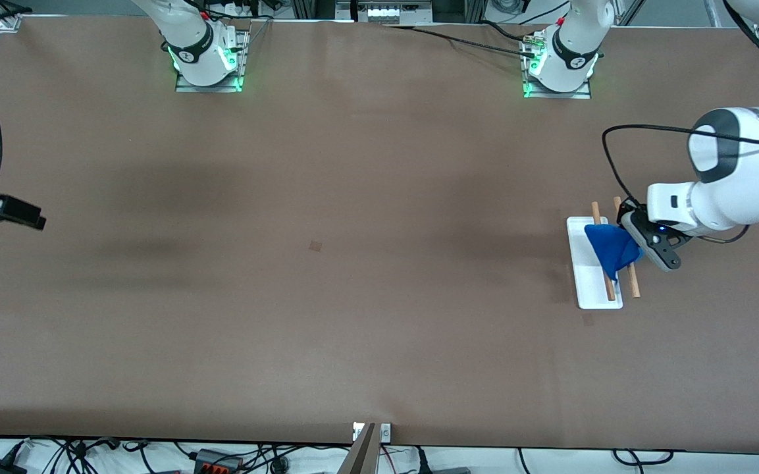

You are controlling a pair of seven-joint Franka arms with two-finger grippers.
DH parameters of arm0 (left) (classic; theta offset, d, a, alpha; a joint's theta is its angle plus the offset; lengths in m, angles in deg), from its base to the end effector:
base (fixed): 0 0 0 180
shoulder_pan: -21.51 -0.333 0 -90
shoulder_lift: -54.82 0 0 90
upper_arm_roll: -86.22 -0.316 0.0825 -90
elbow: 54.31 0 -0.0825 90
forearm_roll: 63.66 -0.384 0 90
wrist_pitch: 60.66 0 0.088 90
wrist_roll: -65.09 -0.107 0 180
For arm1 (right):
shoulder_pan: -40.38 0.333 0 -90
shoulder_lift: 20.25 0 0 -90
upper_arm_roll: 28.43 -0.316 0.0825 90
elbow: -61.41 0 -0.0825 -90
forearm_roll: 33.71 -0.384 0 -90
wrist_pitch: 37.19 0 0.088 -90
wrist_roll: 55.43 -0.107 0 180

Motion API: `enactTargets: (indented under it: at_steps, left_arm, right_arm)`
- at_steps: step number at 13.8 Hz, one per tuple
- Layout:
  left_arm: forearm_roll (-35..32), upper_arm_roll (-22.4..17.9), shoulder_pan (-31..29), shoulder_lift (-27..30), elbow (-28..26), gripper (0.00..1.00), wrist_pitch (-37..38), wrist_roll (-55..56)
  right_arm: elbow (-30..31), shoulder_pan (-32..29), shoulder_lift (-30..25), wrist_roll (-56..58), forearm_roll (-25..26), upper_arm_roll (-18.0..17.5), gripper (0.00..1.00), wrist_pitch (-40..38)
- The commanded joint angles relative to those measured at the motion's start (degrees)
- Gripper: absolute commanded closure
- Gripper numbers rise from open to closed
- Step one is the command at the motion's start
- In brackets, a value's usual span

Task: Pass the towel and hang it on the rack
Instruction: 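Lower the towel over the wooden dowels with the left gripper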

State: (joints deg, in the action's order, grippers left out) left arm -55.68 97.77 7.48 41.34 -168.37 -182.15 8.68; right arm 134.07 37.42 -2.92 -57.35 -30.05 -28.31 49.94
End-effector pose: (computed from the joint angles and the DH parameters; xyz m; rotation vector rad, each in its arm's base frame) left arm 0.5847 0.0225 0.3401 2.6822 -1.2289 -0.0140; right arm 0.6381 -0.0412 0.5816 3.0736 -0.1365 -0.0778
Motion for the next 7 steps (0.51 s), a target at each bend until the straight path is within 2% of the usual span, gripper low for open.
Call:
enactTargets:
  at_steps: [1,5,7]
  left_arm:
    - [-0.77,0.41,-0.38,2.94,-4.85,0.99,-4.10,2.00]
    - [-0.77,0.93,-0.03,2.68,-4.94,0.98,-4.81,2.96]
    - [-0.77,2.42,-0.03,2.59,-4.85,0.97,-4.90,5.86]
  right_arm:
    - [4.49,-0.29,-3.52,0.77,-0.14,-0.21,0.00,-0.47]
    - [21.08,-0.20,-13.18,0.78,-0.05,-0.21,0.00,11.19]
    - [23.93,-0.20,-14.43,0.78,-0.14,-0.21,0.00,12.89]
